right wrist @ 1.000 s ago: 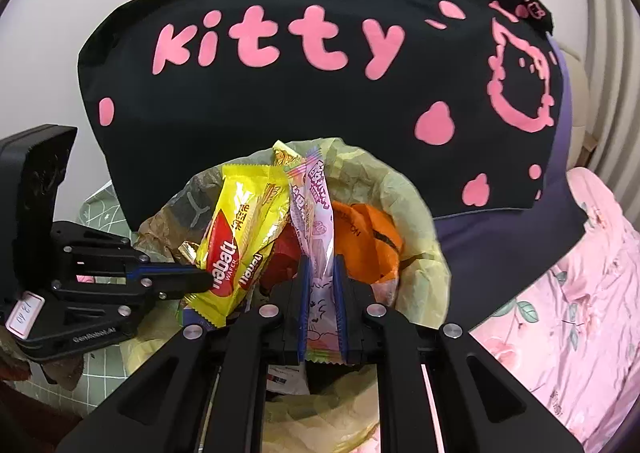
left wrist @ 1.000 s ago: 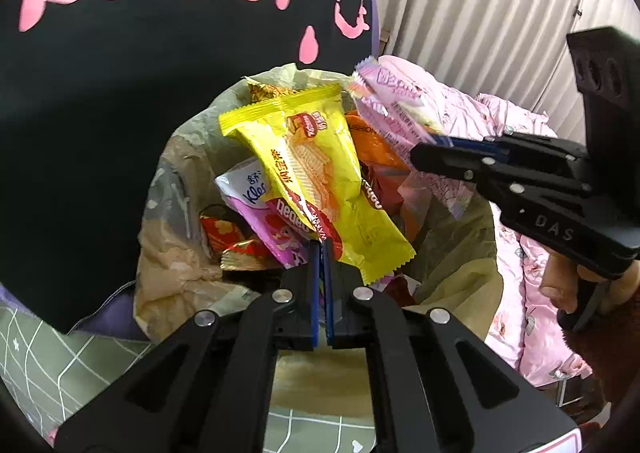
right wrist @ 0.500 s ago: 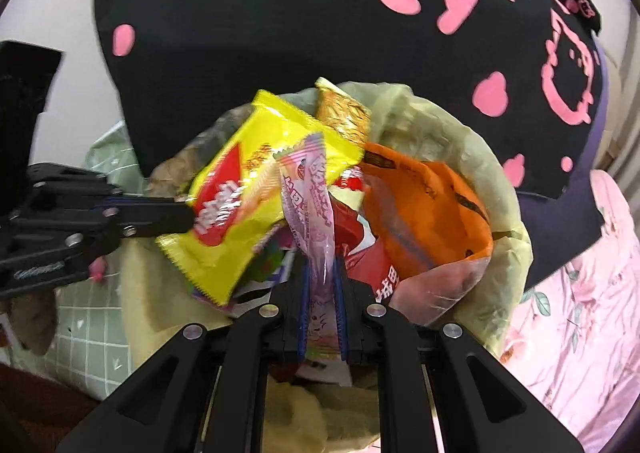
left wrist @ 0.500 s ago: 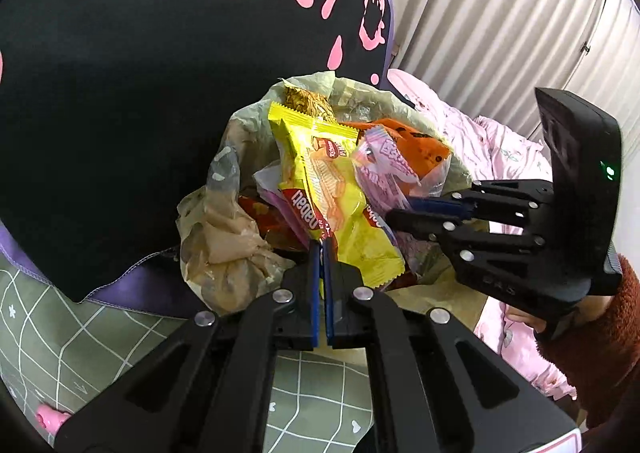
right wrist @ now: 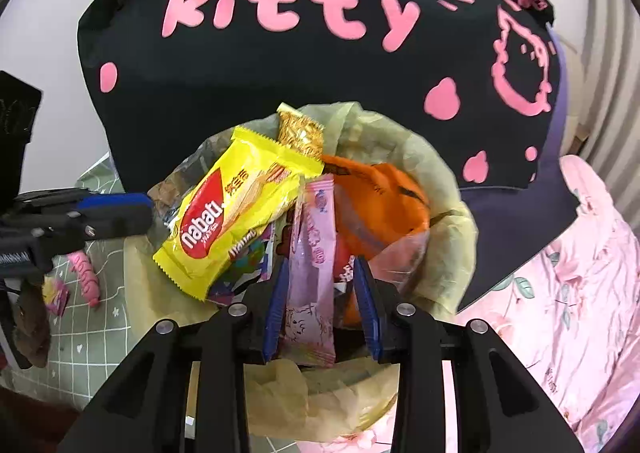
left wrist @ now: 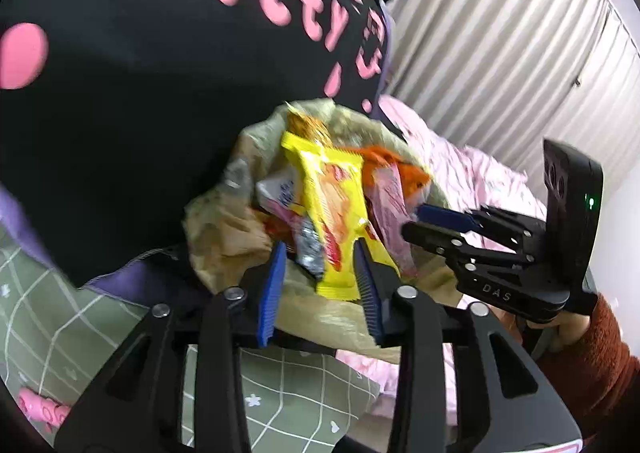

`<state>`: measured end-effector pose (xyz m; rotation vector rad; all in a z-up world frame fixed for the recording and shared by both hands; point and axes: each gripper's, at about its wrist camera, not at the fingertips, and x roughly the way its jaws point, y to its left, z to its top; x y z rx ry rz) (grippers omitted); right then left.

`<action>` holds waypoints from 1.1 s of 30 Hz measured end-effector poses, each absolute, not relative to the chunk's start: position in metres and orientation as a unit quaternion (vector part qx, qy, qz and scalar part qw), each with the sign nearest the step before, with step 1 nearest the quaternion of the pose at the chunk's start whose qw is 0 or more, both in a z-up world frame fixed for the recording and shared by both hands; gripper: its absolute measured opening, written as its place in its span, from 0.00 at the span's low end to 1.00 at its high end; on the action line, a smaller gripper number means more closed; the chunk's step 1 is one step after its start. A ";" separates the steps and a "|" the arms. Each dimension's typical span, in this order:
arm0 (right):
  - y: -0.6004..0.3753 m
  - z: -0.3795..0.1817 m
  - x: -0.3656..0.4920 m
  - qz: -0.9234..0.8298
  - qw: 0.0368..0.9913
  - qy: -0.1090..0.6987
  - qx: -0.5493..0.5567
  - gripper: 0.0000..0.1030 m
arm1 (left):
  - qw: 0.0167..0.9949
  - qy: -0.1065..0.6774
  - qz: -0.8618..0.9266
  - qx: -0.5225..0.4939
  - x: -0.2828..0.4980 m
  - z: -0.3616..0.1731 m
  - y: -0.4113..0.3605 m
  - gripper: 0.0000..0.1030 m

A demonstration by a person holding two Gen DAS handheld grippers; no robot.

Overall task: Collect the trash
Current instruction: 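Open both grippers to drop the wrappers into the yellow trash bag, then move both grippers back over the remaining wrappers on the table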

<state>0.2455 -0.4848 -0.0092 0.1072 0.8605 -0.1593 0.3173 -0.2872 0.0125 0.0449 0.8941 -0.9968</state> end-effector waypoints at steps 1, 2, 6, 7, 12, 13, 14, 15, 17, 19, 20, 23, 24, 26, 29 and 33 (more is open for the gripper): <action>-0.484 -0.007 0.244 -0.081 0.906 0.412 0.052 0.32 | 0.792 0.407 -0.454 0.014 0.317 0.016 -0.279 0.40; -0.483 -0.003 0.242 -0.084 0.910 0.403 0.053 0.33 | 0.798 0.402 -0.449 0.008 0.317 0.018 -0.273 0.40; -0.469 0.012 0.240 -0.079 0.927 0.362 0.050 0.39 | 0.830 0.377 -0.410 -0.007 0.317 0.025 -0.240 0.43; -0.463 0.016 0.241 -0.075 0.931 0.353 0.048 0.39 | 0.842 0.368 -0.394 -0.008 0.316 0.026 -0.228 0.43; -0.428 0.030 0.251 -0.051 0.949 0.310 0.033 0.40 | 0.886 0.330 -0.325 -0.003 0.311 0.022 -0.172 0.43; -0.421 0.031 0.253 -0.041 0.951 0.303 0.031 0.40 | 0.889 0.330 -0.316 -0.002 0.311 0.019 -0.163 0.43; -0.412 0.032 0.255 -0.027 0.954 0.297 0.028 0.40 | 0.892 0.331 -0.307 0.000 0.311 0.016 -0.155 0.43; -0.402 0.032 0.257 -0.013 0.955 0.294 0.025 0.40 | 0.896 0.331 -0.296 0.003 0.309 0.011 -0.142 0.43; -0.382 0.029 0.264 0.014 0.955 0.296 0.014 0.40 | 0.904 0.330 -0.272 0.014 0.305 0.001 -0.113 0.43; -0.364 0.025 0.272 0.043 0.953 0.300 0.008 0.40 | 0.910 0.333 -0.246 0.029 0.296 -0.012 -0.083 0.43; -0.352 0.020 0.279 0.063 0.950 0.306 0.008 0.40 | 0.911 0.337 -0.233 0.034 0.293 -0.018 -0.067 0.43; -0.315 0.003 0.299 0.108 0.937 0.331 0.003 0.40 | 0.914 0.357 -0.190 0.022 0.282 -0.039 -0.015 0.43; -0.302 -0.003 0.306 0.122 0.933 0.339 0.000 0.40 | 0.915 0.364 -0.172 0.010 0.280 -0.044 0.003 0.43; -0.278 -0.015 0.317 0.155 0.922 0.354 -0.003 0.40 | 0.918 0.374 -0.130 -0.026 0.275 -0.052 0.044 0.43; -0.238 -0.034 0.331 0.212 0.899 0.382 -0.011 0.40 | 0.917 0.383 -0.081 -0.074 0.264 -0.058 0.097 0.43; -0.184 -0.063 0.335 0.297 0.858 0.419 -0.030 0.40 | 0.915 0.391 -0.034 -0.096 0.244 -0.064 0.141 0.43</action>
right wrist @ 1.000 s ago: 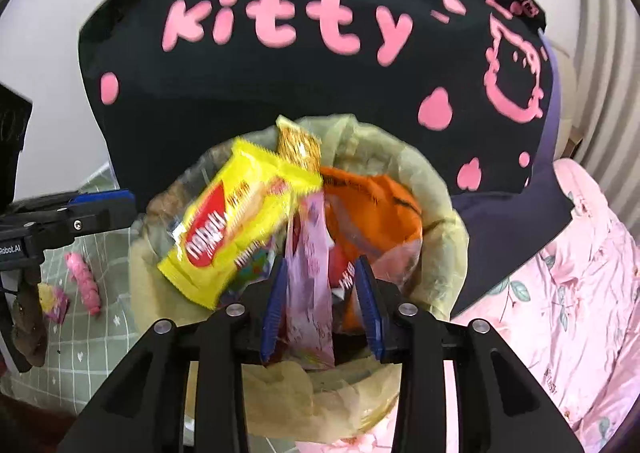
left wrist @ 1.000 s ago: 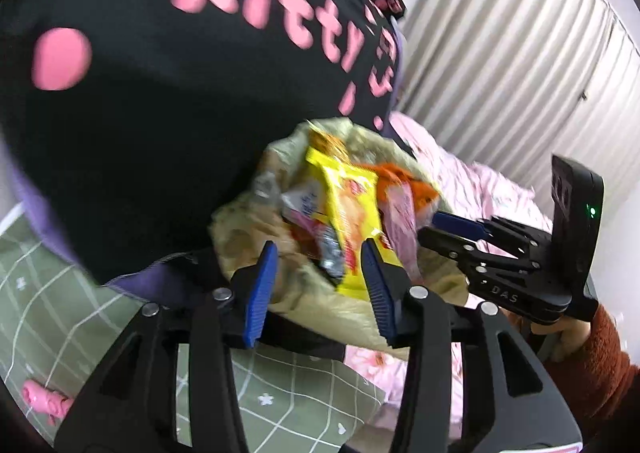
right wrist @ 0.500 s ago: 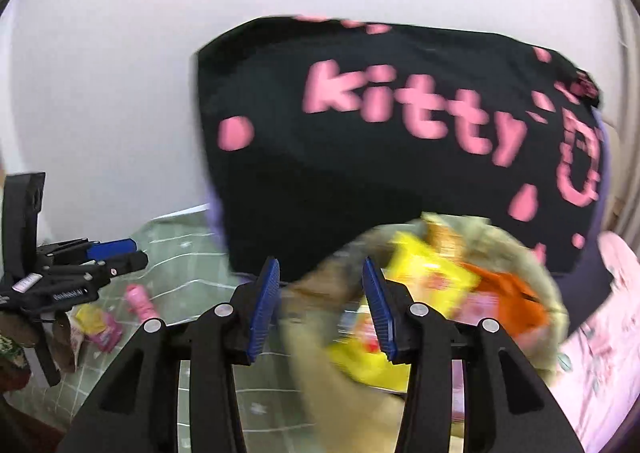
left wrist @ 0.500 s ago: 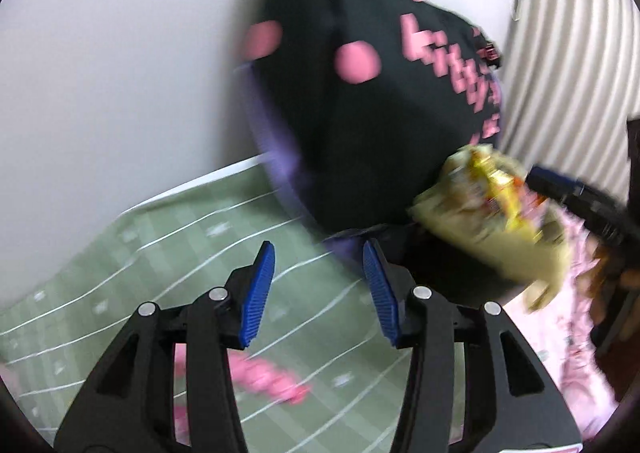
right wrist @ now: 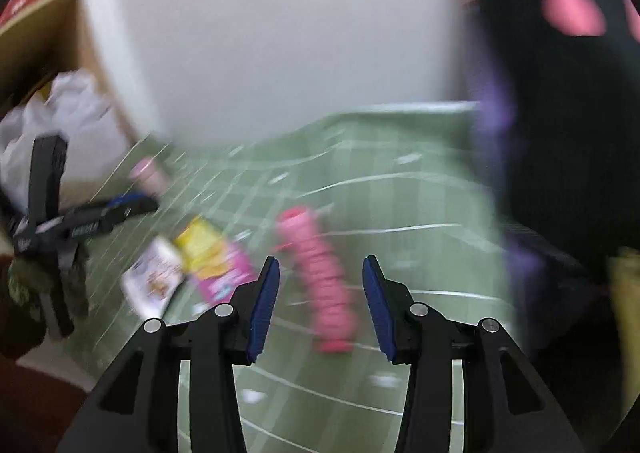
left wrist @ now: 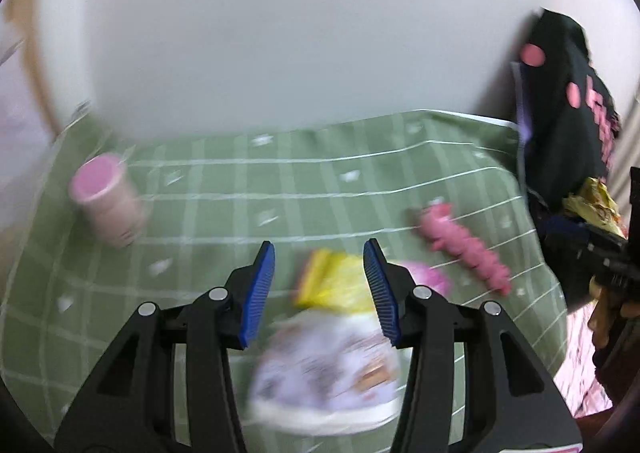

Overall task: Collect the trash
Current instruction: 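Move both grippers back over the remaining wrappers on the table, then grasp the white-purple packet with the left gripper while the right gripper grasps the potato chip bag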

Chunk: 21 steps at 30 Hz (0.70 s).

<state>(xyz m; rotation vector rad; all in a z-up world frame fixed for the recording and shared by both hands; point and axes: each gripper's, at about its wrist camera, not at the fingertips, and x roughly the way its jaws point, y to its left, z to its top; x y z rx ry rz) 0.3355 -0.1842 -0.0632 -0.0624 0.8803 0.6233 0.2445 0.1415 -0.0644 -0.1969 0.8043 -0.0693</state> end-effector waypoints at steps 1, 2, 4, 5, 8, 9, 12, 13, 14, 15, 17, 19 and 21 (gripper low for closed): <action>-0.170 -0.069 0.336 0.316 0.848 0.424 -0.041 0.40 | 0.914 0.394 -0.027 -0.098 0.239 -0.066 0.149 0.43; -0.151 -0.075 0.335 0.344 0.833 0.429 -0.059 0.40 | 0.913 0.396 -0.023 -0.099 0.234 -0.067 0.154 0.43; -0.118 -0.085 0.334 0.381 0.812 0.431 -0.098 0.40 | 0.911 0.400 -0.019 -0.101 0.223 -0.070 0.164 0.43; -0.107 -0.088 0.334 0.390 0.806 0.431 -0.110 0.40 | 0.909 0.404 -0.017 -0.103 0.219 -0.072 0.167 0.43; -0.077 -0.100 0.344 0.418 0.785 0.439 -0.128 0.40 | 0.899 0.423 -0.026 -0.112 0.207 -0.078 0.175 0.43; -0.068 -0.105 0.349 0.422 0.780 0.442 -0.134 0.40 | 0.897 0.426 -0.030 -0.113 0.202 -0.079 0.177 0.43; -0.052 -0.122 0.367 0.424 0.764 0.465 -0.140 0.40 | 0.895 0.432 -0.036 -0.106 0.191 -0.084 0.177 0.43; -0.050 -0.127 0.369 0.424 0.758 0.476 -0.140 0.40 | 0.894 0.434 -0.038 -0.107 0.188 -0.085 0.177 0.43; -0.048 -0.133 0.370 0.422 0.753 0.484 -0.144 0.40 | 0.894 0.434 -0.038 -0.105 0.185 -0.087 0.176 0.43; -0.047 -0.136 0.368 0.419 0.751 0.488 -0.148 0.40 | 0.894 0.434 -0.037 -0.103 0.184 -0.088 0.176 0.43; -0.051 -0.140 0.357 0.421 0.748 0.490 -0.150 0.40 | 0.894 0.435 -0.037 -0.100 0.183 -0.091 0.176 0.43; -0.057 -0.140 0.346 0.418 0.751 0.490 -0.149 0.36 | 0.893 0.436 -0.039 -0.106 0.185 -0.095 0.176 0.43; -0.061 -0.139 0.342 0.403 0.760 0.489 -0.149 0.21 | 0.892 0.436 -0.044 -0.109 0.187 -0.098 0.176 0.43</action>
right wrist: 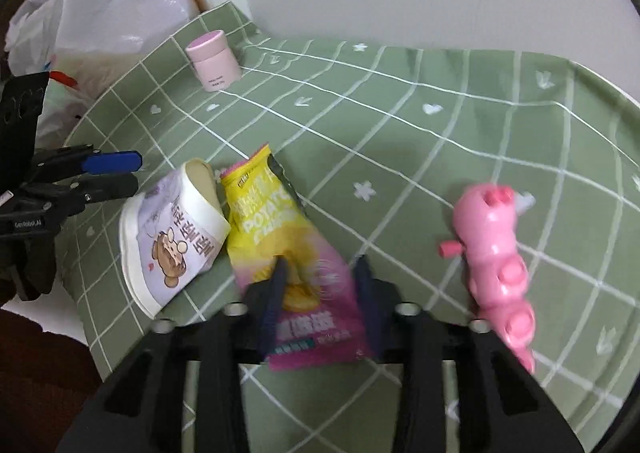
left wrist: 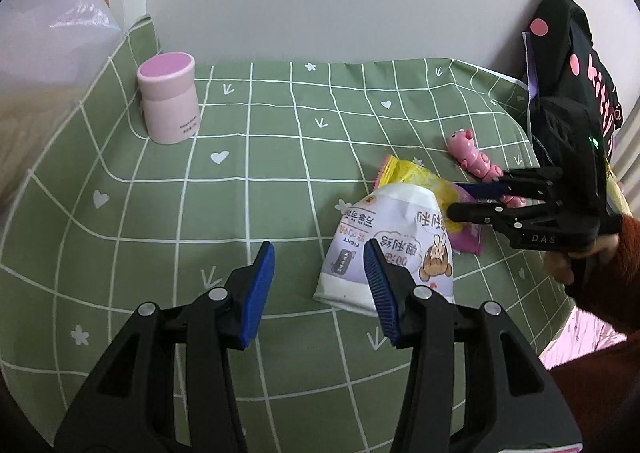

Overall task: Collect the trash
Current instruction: 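Grasp the white-purple packet with the left gripper while the right gripper grasps the potato chip bag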

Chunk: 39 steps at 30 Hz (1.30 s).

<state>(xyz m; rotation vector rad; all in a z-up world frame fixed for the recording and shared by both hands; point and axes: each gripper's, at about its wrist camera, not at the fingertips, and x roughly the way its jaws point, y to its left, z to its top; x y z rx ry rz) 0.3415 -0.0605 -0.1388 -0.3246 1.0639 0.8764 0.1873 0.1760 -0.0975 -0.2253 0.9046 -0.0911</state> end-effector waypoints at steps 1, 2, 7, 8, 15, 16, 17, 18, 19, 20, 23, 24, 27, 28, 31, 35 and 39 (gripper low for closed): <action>-0.064 -0.137 0.339 0.390 0.766 0.490 -0.143 0.18 | 0.893 0.434 -0.045 -0.107 0.188 -0.098 0.175 0.43; -0.065 -0.137 0.338 0.383 0.769 0.492 -0.138 0.12 | 0.896 0.430 -0.043 -0.103 0.189 -0.098 0.175 0.43; -0.091 -0.134 0.319 0.330 0.798 0.500 -0.072 0.07 | 0.899 0.417 -0.065 -0.114 0.193 -0.103 0.172 0.43; -0.099 -0.134 0.314 0.313 0.804 0.503 -0.052 0.07 | 0.899 0.416 -0.074 -0.114 0.193 -0.105 0.170 0.43; -0.147 -0.132 0.289 0.221 0.830 0.512 0.010 0.06 | 0.894 0.421 -0.095 -0.124 0.187 -0.108 0.153 0.45; -0.155 -0.132 0.287 0.220 0.832 0.508 0.015 0.07 | 0.895 0.418 -0.092 -0.122 0.185 -0.108 0.151 0.46; -0.157 -0.133 0.287 0.219 0.833 0.508 0.016 0.07 | 0.894 0.421 -0.082 -0.125 0.184 -0.108 0.150 0.47; -0.161 -0.132 0.287 0.219 0.833 0.507 0.021 0.07 | 0.890 0.429 -0.075 -0.136 0.184 -0.108 0.151 0.47; -0.168 -0.127 0.284 0.231 0.836 0.497 0.039 0.07 | 0.885 0.436 -0.072 -0.147 0.183 -0.107 0.153 0.47; -0.171 -0.124 0.280 0.238 0.840 0.486 0.048 0.08 | 0.886 0.434 -0.065 -0.147 0.182 -0.104 0.154 0.47; -0.177 -0.114 0.269 0.250 0.851 0.461 0.037 0.50 | 0.893 0.425 -0.046 -0.138 0.176 -0.096 0.160 0.47; -0.178 -0.113 0.268 0.259 0.849 0.459 0.038 0.50 | 0.892 0.426 -0.048 -0.142 0.176 -0.094 0.161 0.47; -0.176 -0.113 0.269 0.269 0.843 0.465 0.024 0.50 | 0.892 0.426 -0.062 -0.135 0.173 -0.088 0.160 0.50; -0.174 -0.114 0.270 0.267 0.843 0.467 0.022 0.50 | 0.889 0.432 -0.072 -0.133 0.176 -0.087 0.158 0.50; -0.161 -0.117 0.278 0.270 0.837 0.476 0.018 0.50 | 0.886 0.436 -0.077 -0.137 0.179 -0.085 0.154 0.50; -0.136 -0.137 0.289 0.255 0.830 0.496 -0.019 0.50 | 0.889 0.439 -0.069 -0.110 0.179 -0.079 0.150 0.51; -0.120 -0.138 0.286 0.265 0.829 0.488 -0.065 0.34 | 0.888 0.444 -0.071 -0.102 0.182 -0.079 0.149 0.52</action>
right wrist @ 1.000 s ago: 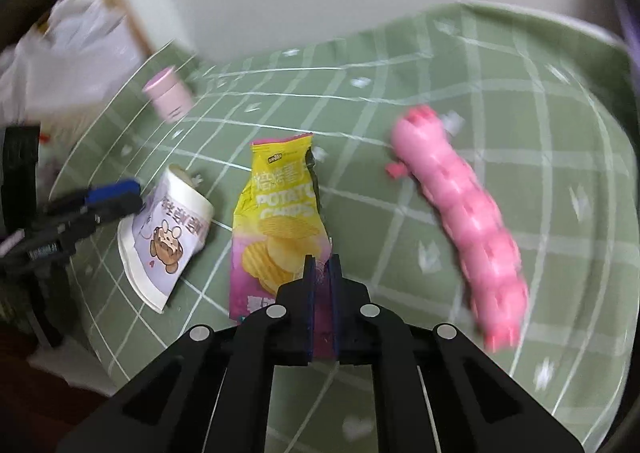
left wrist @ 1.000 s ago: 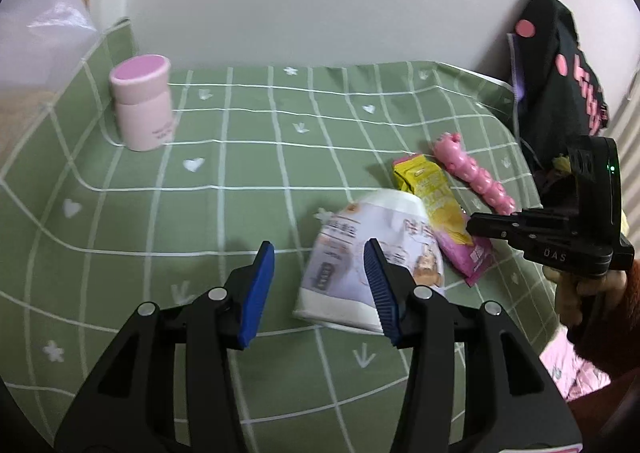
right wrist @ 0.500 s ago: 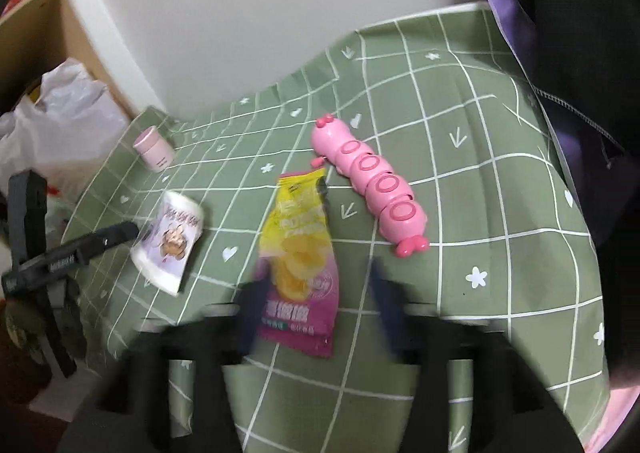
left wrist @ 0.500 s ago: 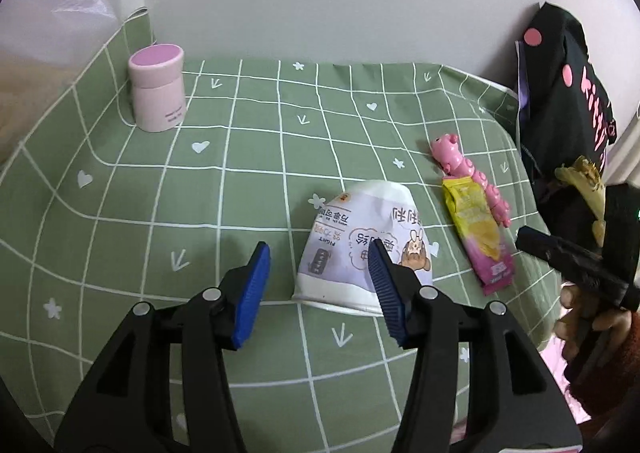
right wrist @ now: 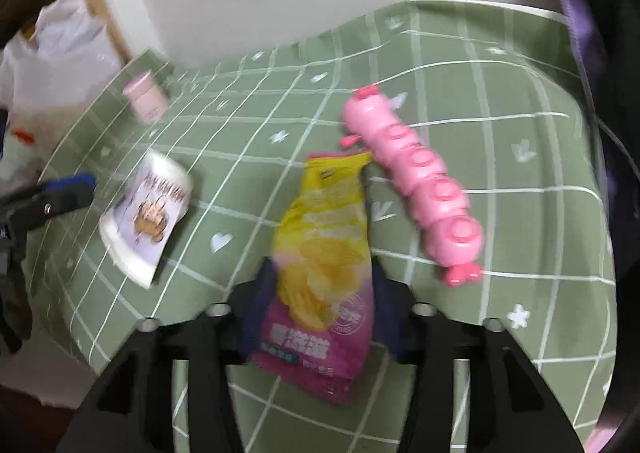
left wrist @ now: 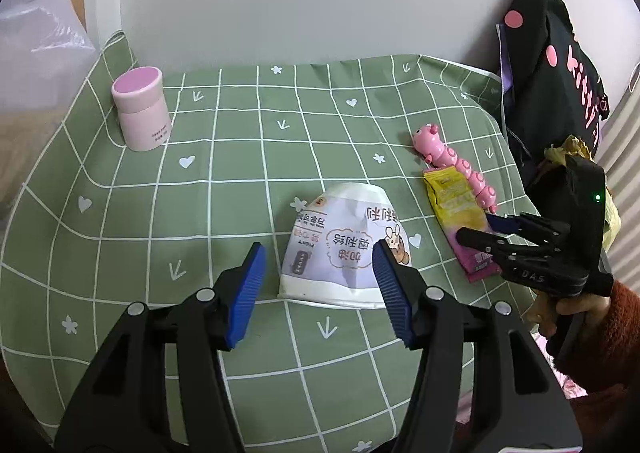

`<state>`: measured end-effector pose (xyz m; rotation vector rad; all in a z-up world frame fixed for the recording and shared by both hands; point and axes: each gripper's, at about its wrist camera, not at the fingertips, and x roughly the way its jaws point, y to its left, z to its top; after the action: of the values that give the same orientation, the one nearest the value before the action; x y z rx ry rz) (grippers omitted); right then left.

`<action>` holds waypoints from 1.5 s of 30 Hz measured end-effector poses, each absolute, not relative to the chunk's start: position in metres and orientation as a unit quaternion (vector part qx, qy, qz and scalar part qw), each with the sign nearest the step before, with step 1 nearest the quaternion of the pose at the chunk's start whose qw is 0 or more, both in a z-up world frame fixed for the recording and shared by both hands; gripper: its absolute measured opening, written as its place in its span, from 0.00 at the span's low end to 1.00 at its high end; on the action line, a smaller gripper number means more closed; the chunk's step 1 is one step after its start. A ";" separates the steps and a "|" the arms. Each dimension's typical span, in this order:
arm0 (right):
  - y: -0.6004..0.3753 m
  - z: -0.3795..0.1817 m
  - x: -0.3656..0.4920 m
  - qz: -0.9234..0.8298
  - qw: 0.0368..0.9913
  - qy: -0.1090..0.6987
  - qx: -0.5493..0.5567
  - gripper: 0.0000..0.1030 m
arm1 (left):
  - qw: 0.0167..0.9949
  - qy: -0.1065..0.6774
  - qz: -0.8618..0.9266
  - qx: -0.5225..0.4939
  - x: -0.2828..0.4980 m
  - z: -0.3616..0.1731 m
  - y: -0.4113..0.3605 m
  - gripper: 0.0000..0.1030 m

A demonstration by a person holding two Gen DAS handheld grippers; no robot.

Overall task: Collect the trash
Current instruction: 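Grasp the white-purple packet with the left gripper while the right gripper grasps the potato chip bag, then lift and carry the white packet and chip bag over the yellow trash bag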

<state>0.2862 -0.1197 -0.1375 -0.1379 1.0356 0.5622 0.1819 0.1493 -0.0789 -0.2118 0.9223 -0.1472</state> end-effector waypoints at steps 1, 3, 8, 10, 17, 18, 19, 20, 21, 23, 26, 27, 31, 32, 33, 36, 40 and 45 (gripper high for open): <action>-0.117 -0.136 0.286 0.268 0.827 0.489 -0.073 0.33 | 0.887 0.446 -0.072 -0.100 0.182 -0.080 0.148 0.53; -0.115 -0.132 0.284 0.267 0.830 0.483 -0.083 0.02 | 0.885 0.449 -0.073 -0.097 0.183 -0.082 0.146 0.54; -0.123 -0.118 0.288 0.260 0.838 0.474 -0.071 0.02 | 0.882 0.453 -0.080 -0.103 0.187 -0.086 0.144 0.57; -0.129 -0.112 0.290 0.257 0.843 0.468 -0.068 0.02 | 0.881 0.454 -0.081 -0.103 0.188 -0.087 0.142 0.58; -0.154 -0.103 0.290 0.241 0.850 0.466 -0.047 0.02 | 0.874 0.470 -0.079 -0.098 0.202 -0.101 0.132 0.62; -0.156 -0.104 0.289 0.239 0.850 0.468 -0.045 0.02 | 0.873 0.474 -0.078 -0.086 0.205 -0.104 0.128 0.62; -0.157 -0.104 0.288 0.238 0.850 0.469 -0.043 0.02 | 0.872 0.478 -0.078 -0.071 0.209 -0.108 0.124 0.64; -0.159 -0.104 0.286 0.238 0.850 0.468 -0.040 0.02 | 0.870 0.482 -0.080 -0.064 0.211 -0.111 0.121 0.65; -0.160 -0.103 0.284 0.238 0.850 0.468 -0.039 0.02 | 0.868 0.485 -0.086 -0.065 0.214 -0.114 0.119 0.67; -0.163 -0.101 0.281 0.234 0.853 0.465 -0.042 0.02 | 0.865 0.489 -0.087 -0.077 0.219 -0.116 0.120 0.67; -0.169 -0.096 0.276 0.226 0.858 0.460 -0.042 0.03 | 0.853 0.505 -0.072 -0.110 0.226 -0.115 0.125 0.60; -0.171 -0.094 0.275 0.224 0.860 0.457 -0.041 0.03 | 0.852 0.505 -0.072 -0.120 0.227 -0.113 0.126 0.51; -0.184 -0.085 0.273 0.209 0.869 0.447 -0.032 0.03 | 0.872 0.471 -0.086 -0.108 0.224 -0.089 0.117 0.29; -0.188 -0.084 0.272 0.205 0.871 0.445 -0.030 0.03 | 0.877 0.461 -0.090 -0.103 0.224 -0.083 0.113 0.26; -0.191 -0.082 0.272 0.199 0.873 0.444 -0.029 0.03 | 0.879 0.457 -0.093 -0.100 0.226 -0.079 0.111 0.23; -0.200 -0.079 0.272 0.186 0.877 0.442 -0.024 0.03 | 0.884 0.446 -0.106 -0.095 0.233 -0.069 0.102 0.18; -0.213 -0.071 0.269 0.165 0.885 0.434 -0.019 0.03 | 0.892 0.429 -0.121 -0.072 0.242 -0.053 0.085 0.11; -0.227 -0.061 0.264 0.138 0.895 0.423 -0.012 0.02 | 0.898 0.411 -0.147 -0.046 0.254 -0.037 0.066 0.10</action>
<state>0.2637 -0.2269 -0.0609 -0.0258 0.8772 0.2867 0.2543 0.0657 -0.0370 -0.0955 0.8512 -0.3044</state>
